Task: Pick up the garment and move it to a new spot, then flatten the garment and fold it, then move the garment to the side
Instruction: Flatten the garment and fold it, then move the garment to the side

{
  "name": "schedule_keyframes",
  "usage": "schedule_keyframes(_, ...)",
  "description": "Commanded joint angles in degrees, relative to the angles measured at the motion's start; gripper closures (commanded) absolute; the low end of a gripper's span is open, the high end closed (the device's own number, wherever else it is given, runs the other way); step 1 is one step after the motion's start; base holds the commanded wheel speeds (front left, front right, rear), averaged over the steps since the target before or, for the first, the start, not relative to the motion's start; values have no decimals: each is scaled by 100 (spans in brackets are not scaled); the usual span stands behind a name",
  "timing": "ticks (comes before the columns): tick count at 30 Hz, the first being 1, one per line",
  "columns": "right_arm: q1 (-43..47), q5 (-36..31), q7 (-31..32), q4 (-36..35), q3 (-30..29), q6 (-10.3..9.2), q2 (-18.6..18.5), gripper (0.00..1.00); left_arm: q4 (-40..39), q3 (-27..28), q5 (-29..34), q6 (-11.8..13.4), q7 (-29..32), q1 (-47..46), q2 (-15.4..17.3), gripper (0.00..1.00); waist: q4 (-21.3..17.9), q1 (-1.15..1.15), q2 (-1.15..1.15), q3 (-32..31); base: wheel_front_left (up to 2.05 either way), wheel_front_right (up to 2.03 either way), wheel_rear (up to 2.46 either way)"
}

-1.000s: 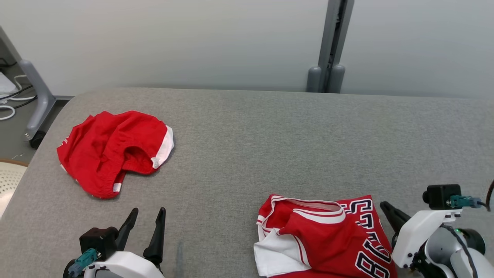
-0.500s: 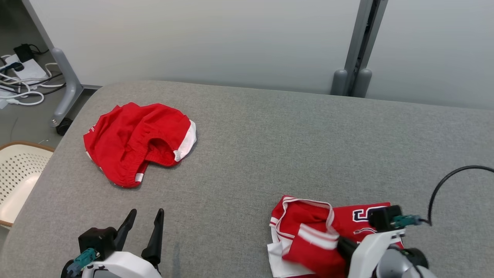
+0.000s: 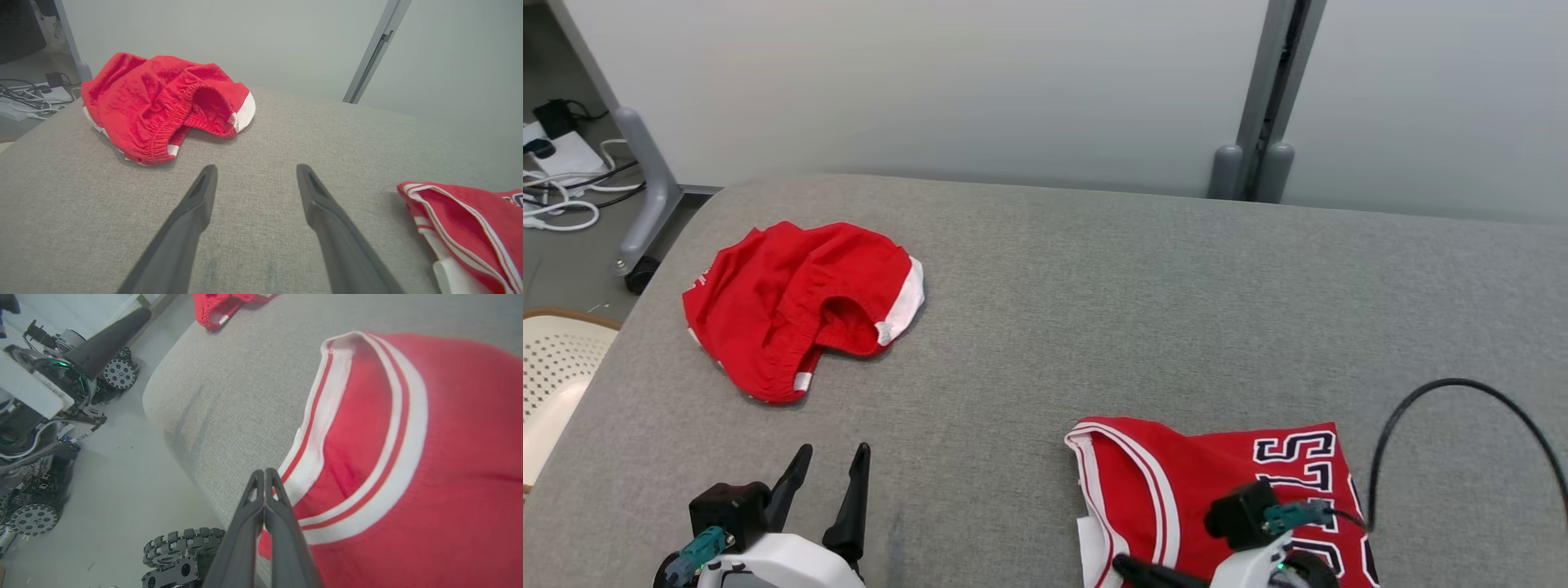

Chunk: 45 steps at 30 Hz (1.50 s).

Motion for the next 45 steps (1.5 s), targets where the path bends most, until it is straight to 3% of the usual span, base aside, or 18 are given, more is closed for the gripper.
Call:
schedule_keyframes(1,-50,14,-57,-31,-24,4,-77,100,8,20,-7,-3,-40,-55,24,0,-52,0,0,4,0,0,0)
schedule_keyframes(7,-164,-84,-347,-117,-511,4,-368,100,22,52,-7,-20,-54,-60,27,0,-275,0,0,18,0,0,0)
schedule_keyframes(14,-62,-327,-456,-25,-1555,4,-653,98,51,83,21,-65,-63,-122,28,0,-451,0,0,18,0,0,0)
schedule_keyframes(15,-44,-379,-475,3,-1676,5,-675,82,57,84,28,-70,-63,-128,30,0,-463,0,0,15,0,0,0)
schedule_keyframes(16,-19,-427,-489,31,-1811,4,-686,57,60,88,35,-75,-65,-132,31,0,-472,0,0,12,0,0,0)
schedule_keyframes(17,22,-462,-498,50,-1932,4,-673,13,64,88,41,-80,-68,-133,33,0,-479,0,0,9,0,0,0)
schedule_keyframes(18,52,-511,-510,72,-2055,4,-654,0,65,91,48,-85,-69,-135,34,0,-483,0,0,7,0,0,0)
schedule_keyframes(23,160,-765,-331,383,-2601,5,-549,0,63,100,58,-95,-77,-128,48,0,-499,0,0,34,0,0,0)
schedule_keyframes(29,4,-823,31,806,-2840,4,-310,0,72,76,69,-123,-72,-209,64,0,-484,0,0,126,0,0,0)
schedule_keyframes(38,-224,-152,579,1550,-3088,5,48,0,83,22,86,-147,-24,-278,59,0,-375,0,0,199,0,0,0)
schedule_keyframes(45,-310,382,910,1965,-3122,4,109,0,75,9,67,-114,-18,-299,55,0,-257,0,0,227,0,0,0)
